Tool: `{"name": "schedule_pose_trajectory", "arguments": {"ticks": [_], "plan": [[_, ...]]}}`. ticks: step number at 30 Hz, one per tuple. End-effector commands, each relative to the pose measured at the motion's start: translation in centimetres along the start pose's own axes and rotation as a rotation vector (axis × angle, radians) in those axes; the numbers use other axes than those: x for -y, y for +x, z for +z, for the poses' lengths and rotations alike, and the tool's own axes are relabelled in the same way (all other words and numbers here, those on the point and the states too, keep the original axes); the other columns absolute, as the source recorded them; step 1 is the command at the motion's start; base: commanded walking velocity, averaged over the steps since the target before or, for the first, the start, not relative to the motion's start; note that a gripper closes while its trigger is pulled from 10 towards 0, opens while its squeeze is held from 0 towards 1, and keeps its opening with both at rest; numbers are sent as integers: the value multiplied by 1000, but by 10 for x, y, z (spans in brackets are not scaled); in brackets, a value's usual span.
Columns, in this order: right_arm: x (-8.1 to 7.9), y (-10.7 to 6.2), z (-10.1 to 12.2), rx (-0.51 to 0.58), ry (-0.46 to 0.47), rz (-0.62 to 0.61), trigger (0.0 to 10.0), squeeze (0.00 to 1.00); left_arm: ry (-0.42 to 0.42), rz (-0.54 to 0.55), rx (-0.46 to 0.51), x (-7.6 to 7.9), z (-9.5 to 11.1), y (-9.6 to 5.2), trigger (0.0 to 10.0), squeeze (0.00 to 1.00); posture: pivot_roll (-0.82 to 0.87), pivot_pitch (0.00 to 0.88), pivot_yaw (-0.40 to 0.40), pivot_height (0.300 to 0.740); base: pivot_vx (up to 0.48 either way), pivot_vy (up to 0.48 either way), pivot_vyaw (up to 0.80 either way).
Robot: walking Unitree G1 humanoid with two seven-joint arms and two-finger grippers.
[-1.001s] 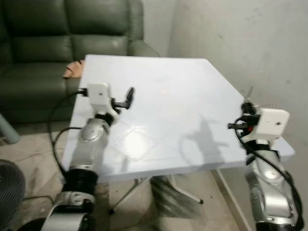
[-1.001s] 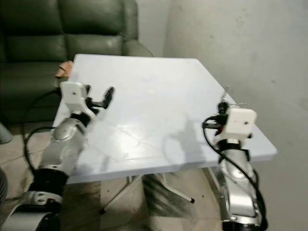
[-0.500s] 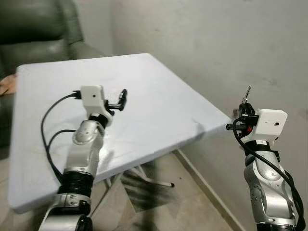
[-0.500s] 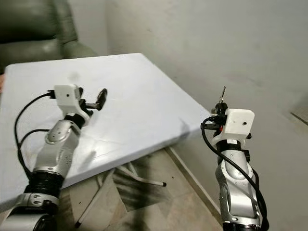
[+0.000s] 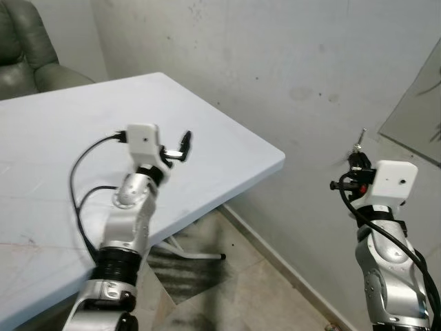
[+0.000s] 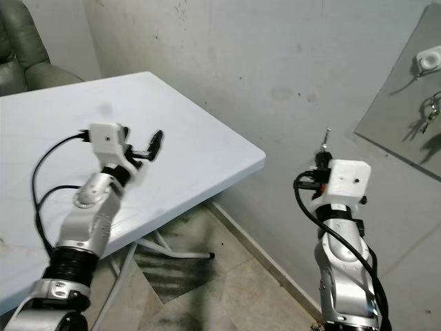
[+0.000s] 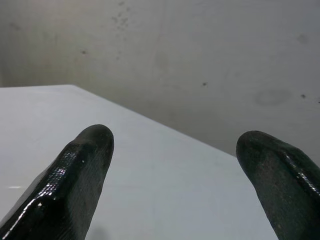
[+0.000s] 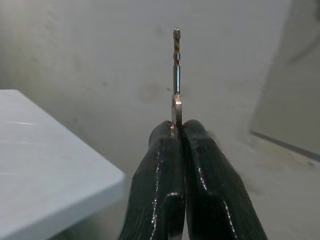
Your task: Hang keys on a hook
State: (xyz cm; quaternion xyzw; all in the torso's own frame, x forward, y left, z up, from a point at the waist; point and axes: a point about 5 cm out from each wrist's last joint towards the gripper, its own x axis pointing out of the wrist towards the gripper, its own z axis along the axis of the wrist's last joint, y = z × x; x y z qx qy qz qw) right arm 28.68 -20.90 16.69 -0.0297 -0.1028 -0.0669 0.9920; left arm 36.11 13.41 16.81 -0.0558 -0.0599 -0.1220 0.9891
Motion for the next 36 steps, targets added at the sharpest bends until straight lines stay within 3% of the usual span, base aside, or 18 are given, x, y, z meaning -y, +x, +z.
{"name": "schedule_pose_trajectory", "arguments": {"ticks": [1, 10, 26, 36], "plan": [[0, 1, 8, 36, 7, -6, 10000, 0, 3, -14, 3, 1, 4, 1, 10000, 0, -33, 0, -32, 740, 0, 0, 0], [-1, -1, 8, 32, 0, 0, 10000, 0, -16, -41, -13, 4, 2, 1, 10000, 0, -34, 0, -33, 740, 0, 0, 0], [-3, 0, 7, 29, 19, 6, 10000, 0, -16, -49, -13, 3, 4, 0, 10000, 0, -26, 0, -31, 740, 416, 0, 0], [-2, 0, 4, 16, 17, 1, 10000, 0, -12, -59, -17, 5, 4, 0, 10000, 0, -25, 0, -30, 740, 438, 0, -729]]}}
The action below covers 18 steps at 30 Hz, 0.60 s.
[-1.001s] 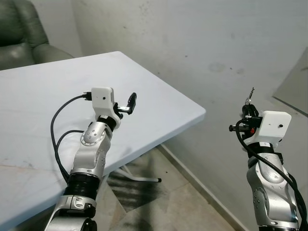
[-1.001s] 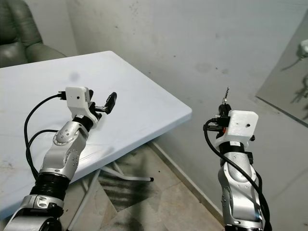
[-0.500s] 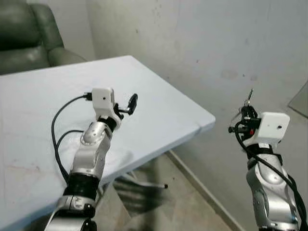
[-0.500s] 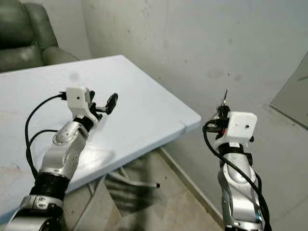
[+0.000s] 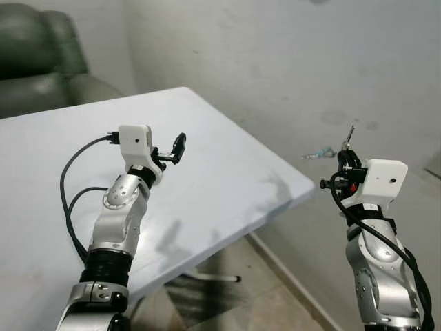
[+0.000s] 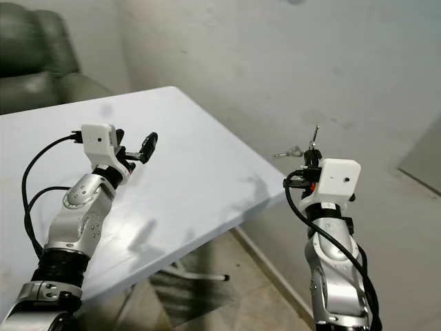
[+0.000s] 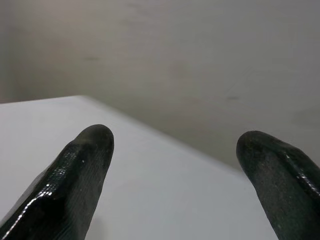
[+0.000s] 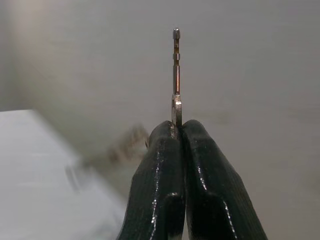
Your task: Hang keys on a hook
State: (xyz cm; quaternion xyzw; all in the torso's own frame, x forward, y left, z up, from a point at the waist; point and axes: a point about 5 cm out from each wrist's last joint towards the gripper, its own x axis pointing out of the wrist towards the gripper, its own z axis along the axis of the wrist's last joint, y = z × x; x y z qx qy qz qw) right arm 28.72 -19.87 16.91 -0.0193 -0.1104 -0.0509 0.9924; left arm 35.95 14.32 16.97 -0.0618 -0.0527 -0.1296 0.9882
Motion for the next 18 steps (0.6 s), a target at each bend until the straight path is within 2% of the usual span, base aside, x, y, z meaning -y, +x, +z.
{"name": "schedule_pose_trajectory", "arguments": {"ticks": [1, 9, 18], "plan": [[8, 0, 1, 1, -8, -27, 10000, 0, 7, -47, -3, 14, 1, 4, 10000, 0, -24, 0, -30, 740, 416, 0, -744], [6, 0, 1, 1, -9, -20, 10000, 0, 10, -41, -7, 13, 0, 4, 10000, 0, -21, 0, -34, 740, 395, 0, -744], [6, 0, 0, -9, -14, -14, 10000, 0, 16, -36, 6, 15, -1, 1, 10000, 0, -15, 0, -41, 740, 0, 0, -735]]}}
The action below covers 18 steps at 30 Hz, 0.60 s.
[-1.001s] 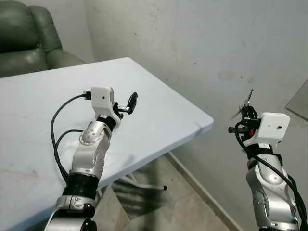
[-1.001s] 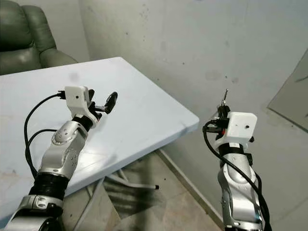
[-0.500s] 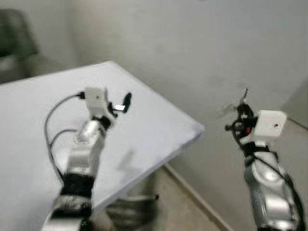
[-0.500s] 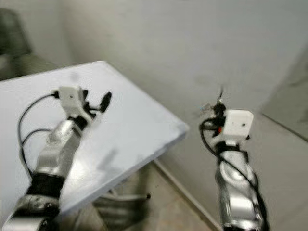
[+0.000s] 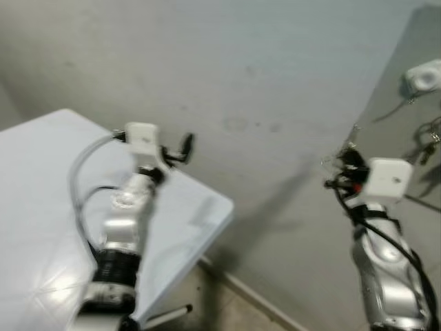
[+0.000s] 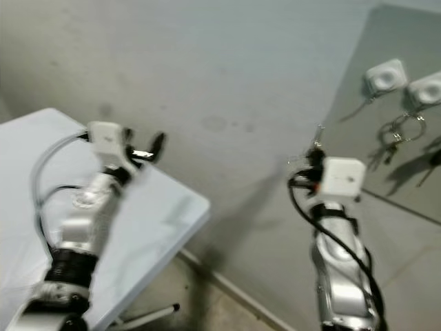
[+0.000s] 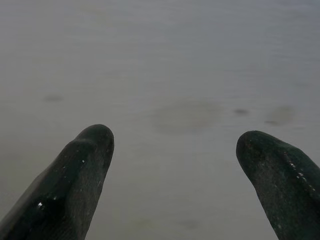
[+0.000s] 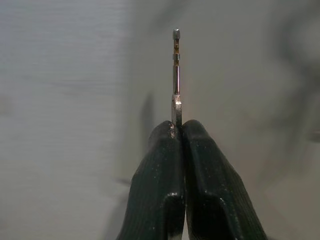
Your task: Hang keys on a hook
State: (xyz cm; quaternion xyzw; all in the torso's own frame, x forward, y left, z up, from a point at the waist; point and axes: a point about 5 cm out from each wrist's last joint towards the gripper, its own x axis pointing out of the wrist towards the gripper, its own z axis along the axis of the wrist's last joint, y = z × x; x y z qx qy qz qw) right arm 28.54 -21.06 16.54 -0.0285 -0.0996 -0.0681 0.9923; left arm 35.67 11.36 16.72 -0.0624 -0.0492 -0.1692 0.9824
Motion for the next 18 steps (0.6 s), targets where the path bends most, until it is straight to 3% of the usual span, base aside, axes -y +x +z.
{"name": "schedule_pose_trajectory", "arguments": {"ticks": [1, 6, 13, 18], "plan": [[-6, 1, 3, 12, 9, 18, 10000, 0, 24, 44, 19, -14, 6, -4, 10000, 0, -15, 0, -41, 740, 0, 0, -731], [-6, 1, 4, 13, 12, 19, 10000, 0, 20, 48, 19, -15, 5, -5, 10000, 0, -14, 0, -44, 740, 0, 0, -728], [-7, 0, 5, 22, 9, 41, 10000, 0, 21, 53, 27, -16, 6, -7, 10000, 0, -15, 0, -44, 740, 0, 0, 0], [-7, 0, 5, 19, -1, 50, 10000, 0, 34, -1, 35, -9, 8, -6, 10000, 0, -16, 0, -45, 740, 0, 0, 0]]}}
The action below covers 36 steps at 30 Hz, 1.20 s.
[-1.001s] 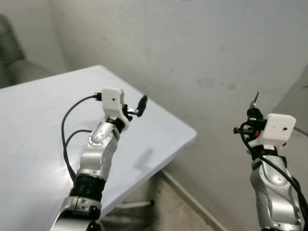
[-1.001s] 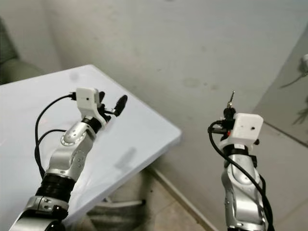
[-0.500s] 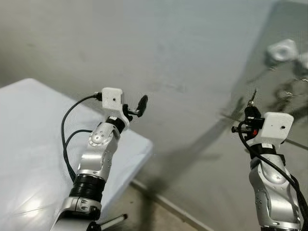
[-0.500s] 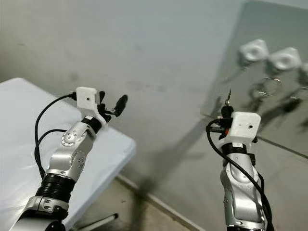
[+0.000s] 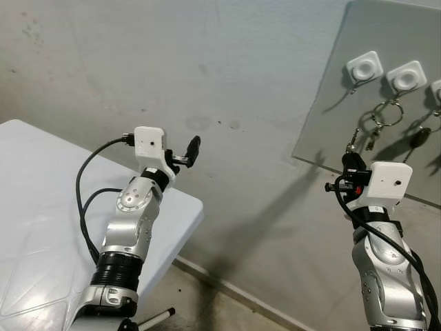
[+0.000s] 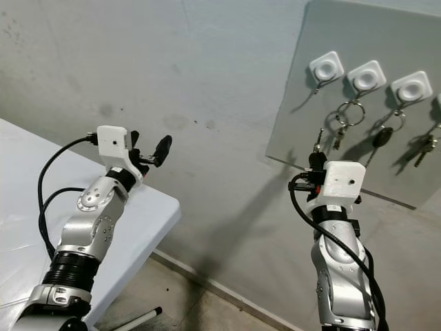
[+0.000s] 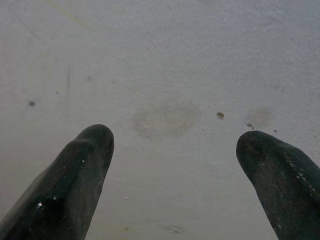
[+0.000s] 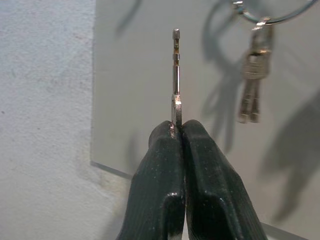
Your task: Hang keys on a hook
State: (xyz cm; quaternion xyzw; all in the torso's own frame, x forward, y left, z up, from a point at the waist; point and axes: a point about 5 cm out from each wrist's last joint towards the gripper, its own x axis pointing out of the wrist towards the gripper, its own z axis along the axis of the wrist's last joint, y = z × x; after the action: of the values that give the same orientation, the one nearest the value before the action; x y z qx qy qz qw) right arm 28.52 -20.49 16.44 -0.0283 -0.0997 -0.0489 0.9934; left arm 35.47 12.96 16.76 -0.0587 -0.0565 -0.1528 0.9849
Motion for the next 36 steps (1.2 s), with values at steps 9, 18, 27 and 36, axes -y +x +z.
{"name": "schedule_pose_trajectory", "arguments": {"ticks": [9, 18, 27, 36], "plan": [[-5, 2, 15, 63, 20, 71, 10000, 0, 195, -271, 72, 57, 16, 5, 10000, 0, -19, 0, -42, 740, 0, 0, 0], [-9, 1, 41, 201, 65, 90, 10000, 0, 252, -419, 135, 90, 28, 3, 10000, 0, -24, 0, -35, 740, 0, 0, 0], [-5, 2, 53, 256, 72, 75, 10000, 0, 246, -458, 188, 95, 46, 5, 10000, 0, -29, 0, -27, 740, 0, 0, 0], [-4, 10, 66, 309, 79, 66, 10000, 0, 220, -501, 225, 111, 57, 7, 10000, 0, -22, 0, -36, 740, 0, 0, 0]]}}
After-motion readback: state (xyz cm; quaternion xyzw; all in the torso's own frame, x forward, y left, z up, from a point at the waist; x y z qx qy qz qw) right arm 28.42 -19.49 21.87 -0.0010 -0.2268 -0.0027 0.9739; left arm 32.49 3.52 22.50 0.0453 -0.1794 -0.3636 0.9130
